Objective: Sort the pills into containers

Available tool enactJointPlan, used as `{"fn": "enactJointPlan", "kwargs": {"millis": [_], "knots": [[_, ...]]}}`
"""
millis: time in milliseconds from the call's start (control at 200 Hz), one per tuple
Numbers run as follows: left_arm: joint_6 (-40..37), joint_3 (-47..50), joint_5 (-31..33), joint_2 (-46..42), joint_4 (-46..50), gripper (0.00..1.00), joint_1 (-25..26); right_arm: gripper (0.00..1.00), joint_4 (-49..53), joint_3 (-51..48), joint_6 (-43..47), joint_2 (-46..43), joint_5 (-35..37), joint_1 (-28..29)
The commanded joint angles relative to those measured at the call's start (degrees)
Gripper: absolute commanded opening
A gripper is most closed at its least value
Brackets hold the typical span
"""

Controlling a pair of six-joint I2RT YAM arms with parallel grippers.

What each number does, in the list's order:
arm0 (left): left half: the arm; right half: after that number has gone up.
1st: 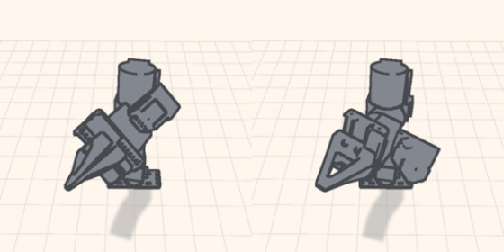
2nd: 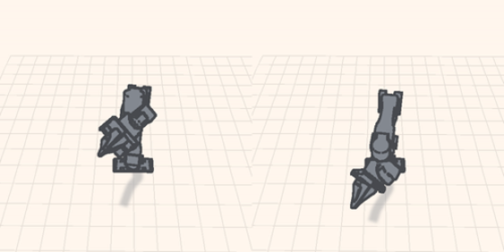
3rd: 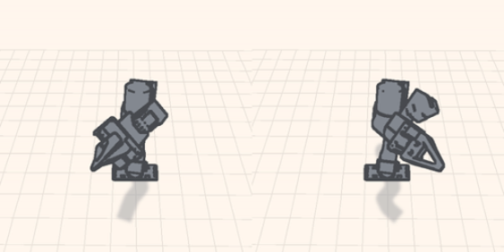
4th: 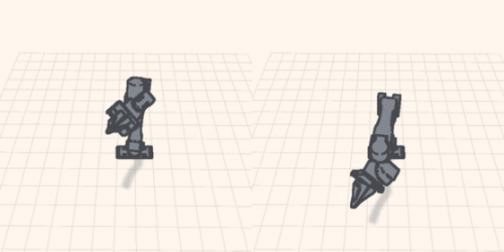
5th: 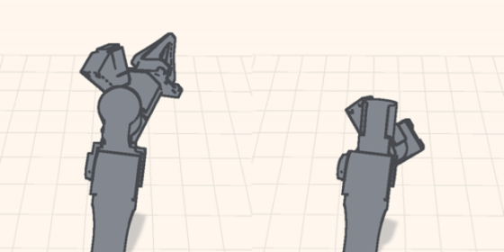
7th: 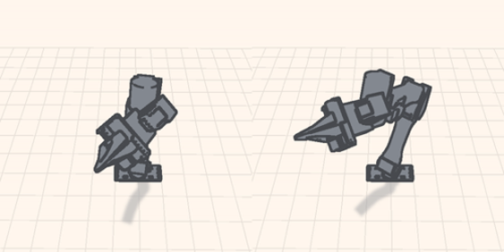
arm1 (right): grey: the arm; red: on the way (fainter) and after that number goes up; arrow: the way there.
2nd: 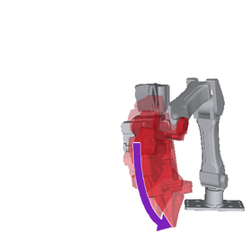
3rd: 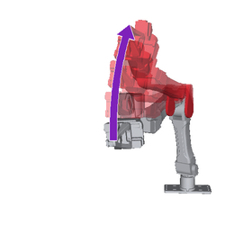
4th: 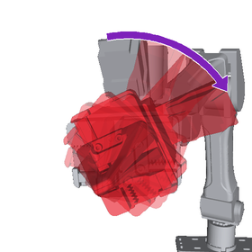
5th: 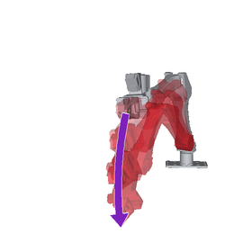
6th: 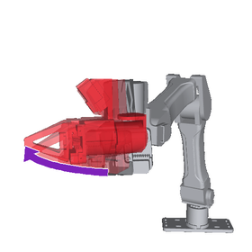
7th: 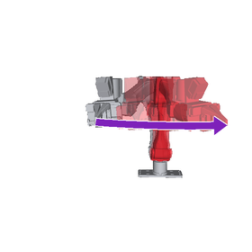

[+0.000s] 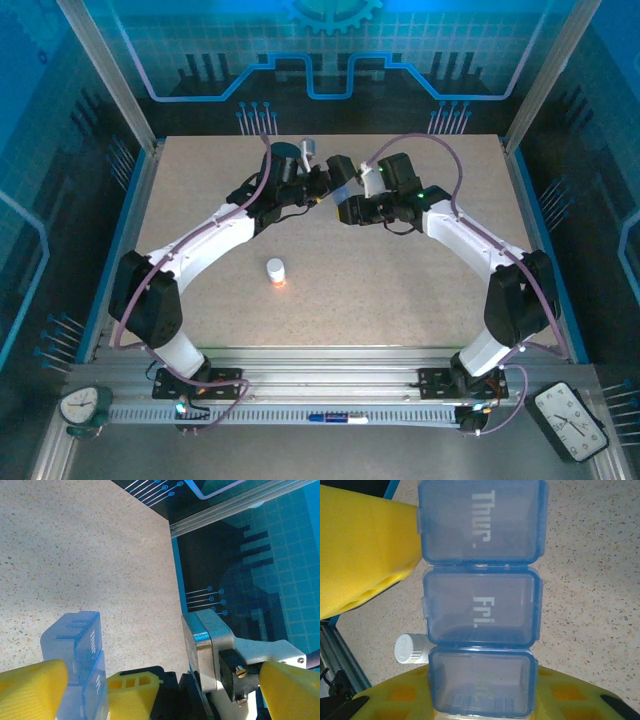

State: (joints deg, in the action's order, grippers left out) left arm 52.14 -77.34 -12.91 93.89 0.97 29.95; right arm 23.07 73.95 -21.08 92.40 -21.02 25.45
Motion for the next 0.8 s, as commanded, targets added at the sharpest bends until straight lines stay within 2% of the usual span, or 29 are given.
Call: {"fn": "enactJointPlan", "kwargs": {"millis": [0,795], "knots": [[-0.86,-2.37,-1.76,1.29,-2.09,0.99,0.30,0.28,-0.48,2.09,-0.22,0.05,-0.87,1.08],[7.33,-5.67,-4.72,2.70,-9.78,0.99,1.23,0.28,-0.64,1.87,0.17,2.39,-0.76,1.09]]}}
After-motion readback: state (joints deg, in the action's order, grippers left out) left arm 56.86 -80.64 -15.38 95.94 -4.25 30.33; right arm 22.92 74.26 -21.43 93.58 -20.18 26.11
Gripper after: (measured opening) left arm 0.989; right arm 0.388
